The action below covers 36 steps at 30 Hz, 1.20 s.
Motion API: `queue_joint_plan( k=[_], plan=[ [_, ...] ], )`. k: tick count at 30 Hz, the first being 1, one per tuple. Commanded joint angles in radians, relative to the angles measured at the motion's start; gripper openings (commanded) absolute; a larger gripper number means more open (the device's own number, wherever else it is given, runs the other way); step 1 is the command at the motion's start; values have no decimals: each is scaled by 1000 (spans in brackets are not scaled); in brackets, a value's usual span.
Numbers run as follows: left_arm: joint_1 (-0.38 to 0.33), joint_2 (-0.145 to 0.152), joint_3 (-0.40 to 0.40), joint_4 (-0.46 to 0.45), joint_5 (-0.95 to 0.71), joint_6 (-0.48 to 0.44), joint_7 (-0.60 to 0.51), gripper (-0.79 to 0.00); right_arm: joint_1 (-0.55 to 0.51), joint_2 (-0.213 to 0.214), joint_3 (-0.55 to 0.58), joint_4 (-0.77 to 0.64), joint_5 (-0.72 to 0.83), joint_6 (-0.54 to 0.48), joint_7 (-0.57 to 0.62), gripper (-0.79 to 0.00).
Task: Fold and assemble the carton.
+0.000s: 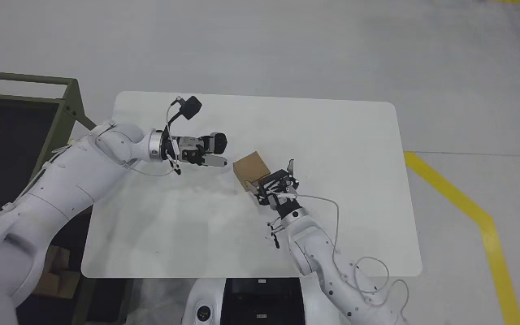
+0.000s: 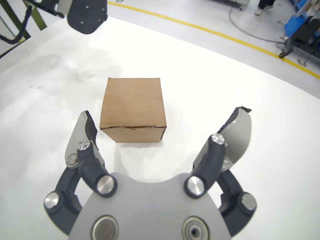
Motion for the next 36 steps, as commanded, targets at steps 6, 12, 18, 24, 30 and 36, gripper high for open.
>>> queue_joint_plan(
  k=[6,12,18,24,30,36],
  plan=[
    [23,28,-18,-30,-7,1,-1,0,4,-1,-4,5,4,-1,15,0],
    [23,28,-18,-30,-7,1,-1,0,1,-2,-1,25,0,-13,-4,0],
    [59,24,-50,-57,36,31,53,0,32,-10,0,127,17,-83,-99,0],
    [75,27,-76,-48,-24,13,9,0,66,-28,-22,206,66,-123,-206,0],
    [87,22,-95,-42,-44,24,-24,0,31,-30,-11,223,65,-109,-370,0],
    [92,11,-106,-41,-40,36,-36,0,3,-30,-7,200,60,-104,-362,0]
  ],
)
